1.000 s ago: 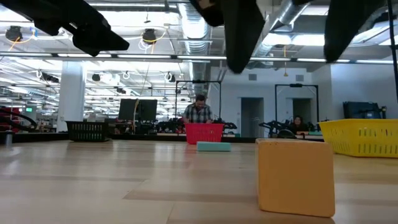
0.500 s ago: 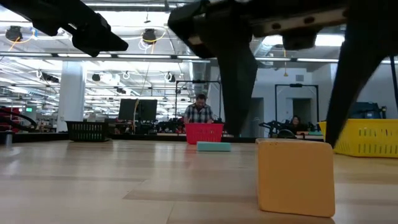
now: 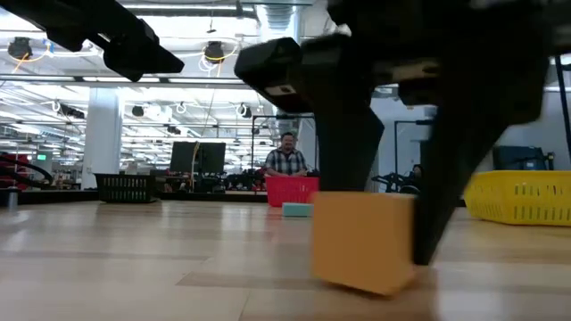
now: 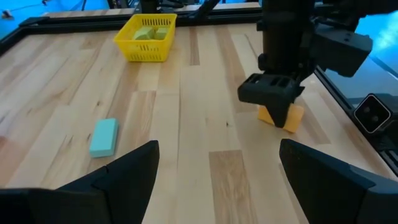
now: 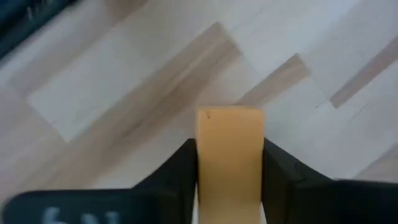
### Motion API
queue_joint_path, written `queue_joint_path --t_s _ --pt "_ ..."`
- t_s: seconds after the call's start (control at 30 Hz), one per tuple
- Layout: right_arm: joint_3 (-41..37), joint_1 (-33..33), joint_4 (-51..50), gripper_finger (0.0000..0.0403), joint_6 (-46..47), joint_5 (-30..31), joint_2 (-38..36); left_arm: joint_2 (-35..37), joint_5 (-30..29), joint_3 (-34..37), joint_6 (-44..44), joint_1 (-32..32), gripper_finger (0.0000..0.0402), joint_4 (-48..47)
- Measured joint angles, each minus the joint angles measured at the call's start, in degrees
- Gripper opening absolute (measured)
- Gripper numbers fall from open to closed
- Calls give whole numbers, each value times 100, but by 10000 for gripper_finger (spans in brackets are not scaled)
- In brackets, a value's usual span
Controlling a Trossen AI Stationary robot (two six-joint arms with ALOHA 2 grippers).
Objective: Sort & place blocks by color
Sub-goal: Put the orange block into the red bin
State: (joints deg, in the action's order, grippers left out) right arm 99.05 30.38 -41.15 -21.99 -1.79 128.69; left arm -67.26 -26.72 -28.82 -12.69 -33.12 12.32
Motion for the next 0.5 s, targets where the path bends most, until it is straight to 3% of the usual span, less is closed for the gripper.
queue_joint_path --t_s 0.07,0.33,0.5 --pt "8 -49 39 120 210 -74 -15 0 2 0 -1 -8 322 -44" --pt "10 -512 -520 120 828 -109 -1034 15 55 -2 -258 -196 322 -494" --pt "7 -1238 -608 120 715 568 -1767 15 81 -2 -681 -201 322 -927"
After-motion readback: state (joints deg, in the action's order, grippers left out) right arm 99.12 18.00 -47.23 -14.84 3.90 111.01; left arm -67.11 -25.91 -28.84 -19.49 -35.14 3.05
